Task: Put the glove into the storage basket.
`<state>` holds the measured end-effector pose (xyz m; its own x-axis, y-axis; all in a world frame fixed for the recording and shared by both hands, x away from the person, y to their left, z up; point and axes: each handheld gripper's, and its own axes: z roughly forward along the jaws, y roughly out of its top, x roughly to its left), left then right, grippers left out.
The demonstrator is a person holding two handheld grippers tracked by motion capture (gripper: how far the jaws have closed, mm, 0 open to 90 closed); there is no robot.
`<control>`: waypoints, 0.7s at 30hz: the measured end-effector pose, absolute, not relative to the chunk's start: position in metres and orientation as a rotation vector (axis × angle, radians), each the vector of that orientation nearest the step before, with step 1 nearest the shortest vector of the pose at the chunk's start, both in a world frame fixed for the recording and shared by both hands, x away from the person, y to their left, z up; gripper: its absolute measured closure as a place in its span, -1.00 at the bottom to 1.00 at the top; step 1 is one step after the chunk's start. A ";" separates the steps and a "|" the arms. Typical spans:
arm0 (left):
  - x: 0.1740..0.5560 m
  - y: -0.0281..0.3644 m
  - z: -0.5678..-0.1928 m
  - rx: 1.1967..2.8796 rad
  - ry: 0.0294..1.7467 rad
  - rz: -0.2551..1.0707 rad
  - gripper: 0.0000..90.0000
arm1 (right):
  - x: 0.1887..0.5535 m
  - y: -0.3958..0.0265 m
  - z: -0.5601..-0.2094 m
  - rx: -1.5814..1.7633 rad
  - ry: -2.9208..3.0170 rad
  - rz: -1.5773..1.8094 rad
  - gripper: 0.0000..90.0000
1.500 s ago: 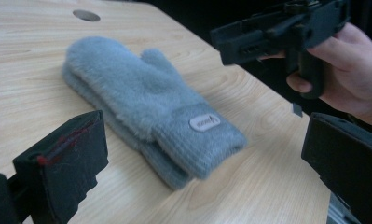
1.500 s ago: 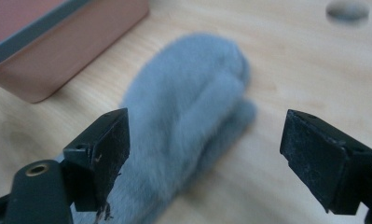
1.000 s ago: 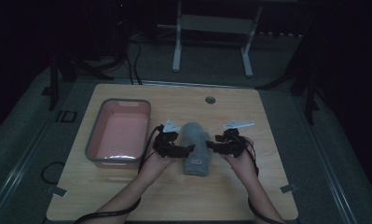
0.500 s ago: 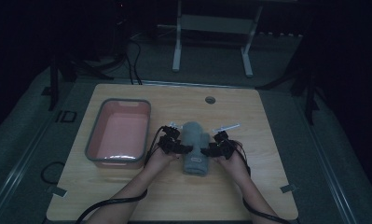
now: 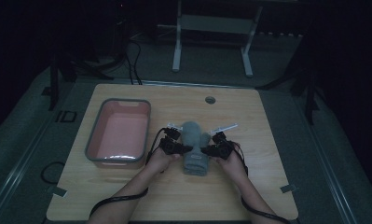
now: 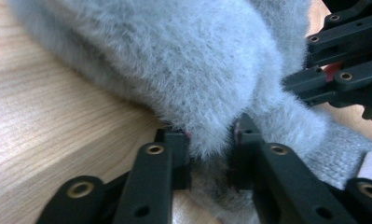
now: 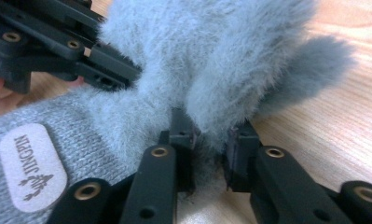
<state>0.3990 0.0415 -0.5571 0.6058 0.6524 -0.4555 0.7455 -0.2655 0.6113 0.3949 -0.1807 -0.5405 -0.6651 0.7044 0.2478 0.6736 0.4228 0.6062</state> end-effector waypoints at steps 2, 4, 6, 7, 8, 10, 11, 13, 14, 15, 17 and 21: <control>0.398 0.041 -0.554 1.986 1.106 -0.141 0.74 | 0.392 -0.182 -0.537 1.268 2.598 1.108 0.77; 0.397 0.041 -0.550 1.979 1.107 -0.144 0.75 | 0.391 -0.184 -0.535 1.270 2.587 1.131 0.79; 0.395 0.039 -0.543 1.990 1.082 -0.135 0.76 | 0.388 -0.185 -0.531 1.272 2.581 1.147 0.80; 0.395 0.039 -0.539 1.998 1.071 -0.131 0.76 | 0.387 -0.186 -0.528 1.267 2.578 1.152 0.80; 0.394 0.039 -0.535 1.998 1.063 -0.125 0.76 | 0.386 -0.186 -0.526 1.272 2.573 1.166 0.80; 0.394 0.040 -0.527 2.002 1.048 -0.123 0.76 | 0.384 -0.187 -0.519 1.249 2.566 1.177 0.80; 0.393 0.040 -0.522 2.000 1.045 -0.116 0.76 | 0.384 -0.187 -0.515 1.246 2.560 1.189 0.80; 0.392 0.042 -0.512 2.005 1.023 -0.105 0.76 | 0.382 -0.186 -0.506 1.232 2.549 1.211 0.80; 0.391 0.043 -0.506 2.004 1.019 -0.104 0.76 | 0.381 -0.186 -0.501 1.229 2.540 1.218 0.81; 0.391 0.045 -0.502 2.001 1.016 -0.101 0.76 | 0.380 -0.185 -0.495 1.217 2.534 1.231 0.81; 0.390 0.048 -0.491 2.001 1.004 -0.082 0.76 | 0.378 -0.183 -0.486 1.195 2.517 1.248 0.81; 0.389 0.057 -0.470 1.993 0.986 -0.058 0.76 | 0.376 -0.176 -0.465 1.160 2.502 1.286 0.81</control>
